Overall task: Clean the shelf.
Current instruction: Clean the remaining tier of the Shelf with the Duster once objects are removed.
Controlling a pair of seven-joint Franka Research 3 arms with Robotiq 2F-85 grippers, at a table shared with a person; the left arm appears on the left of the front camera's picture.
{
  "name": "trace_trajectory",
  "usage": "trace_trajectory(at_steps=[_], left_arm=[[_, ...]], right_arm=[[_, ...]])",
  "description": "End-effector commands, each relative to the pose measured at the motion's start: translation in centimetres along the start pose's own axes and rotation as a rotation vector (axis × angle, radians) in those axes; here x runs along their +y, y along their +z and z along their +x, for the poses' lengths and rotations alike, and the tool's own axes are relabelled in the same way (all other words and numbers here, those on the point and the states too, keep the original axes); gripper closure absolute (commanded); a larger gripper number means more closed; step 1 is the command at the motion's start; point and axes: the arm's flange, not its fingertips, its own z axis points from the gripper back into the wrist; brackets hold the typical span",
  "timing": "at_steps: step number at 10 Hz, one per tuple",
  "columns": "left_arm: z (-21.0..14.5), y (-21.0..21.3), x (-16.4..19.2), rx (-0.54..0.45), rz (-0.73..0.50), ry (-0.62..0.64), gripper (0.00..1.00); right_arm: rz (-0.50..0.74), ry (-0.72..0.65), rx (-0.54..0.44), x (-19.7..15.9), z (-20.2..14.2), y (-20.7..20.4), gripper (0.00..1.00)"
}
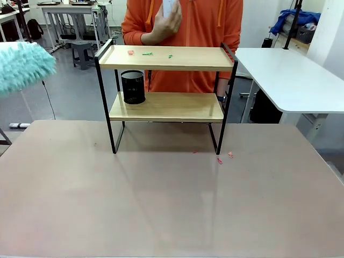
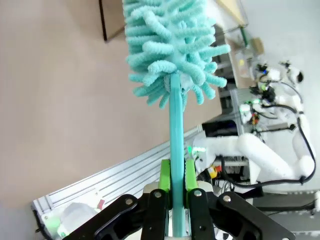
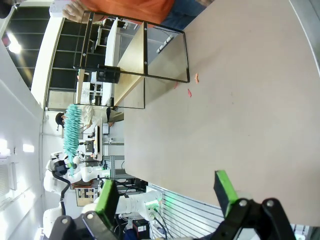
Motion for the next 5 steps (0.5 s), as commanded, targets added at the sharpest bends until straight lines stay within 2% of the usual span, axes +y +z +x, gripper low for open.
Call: trace_trajectory(at_steps=[1,3,5], left_arm=[[3.7,1.3,-6.2,-0.039,0.037,0.009,0.88],[7.2,-2.1,-11.5,0.033,0.102,0.048,0.88],[8.5,-7.7,-16.3,0.187,0.107,-0.013,0.88]], right_arm=[[0.018,0.026,-0.012,0.1,0.0,-0.3,0.0],[0.018,0.026,-0.012,0.1,0.0,-0.3,0.0],[0.018,0.026,-0.012,0.1,0.0,-0.3,0.0]])
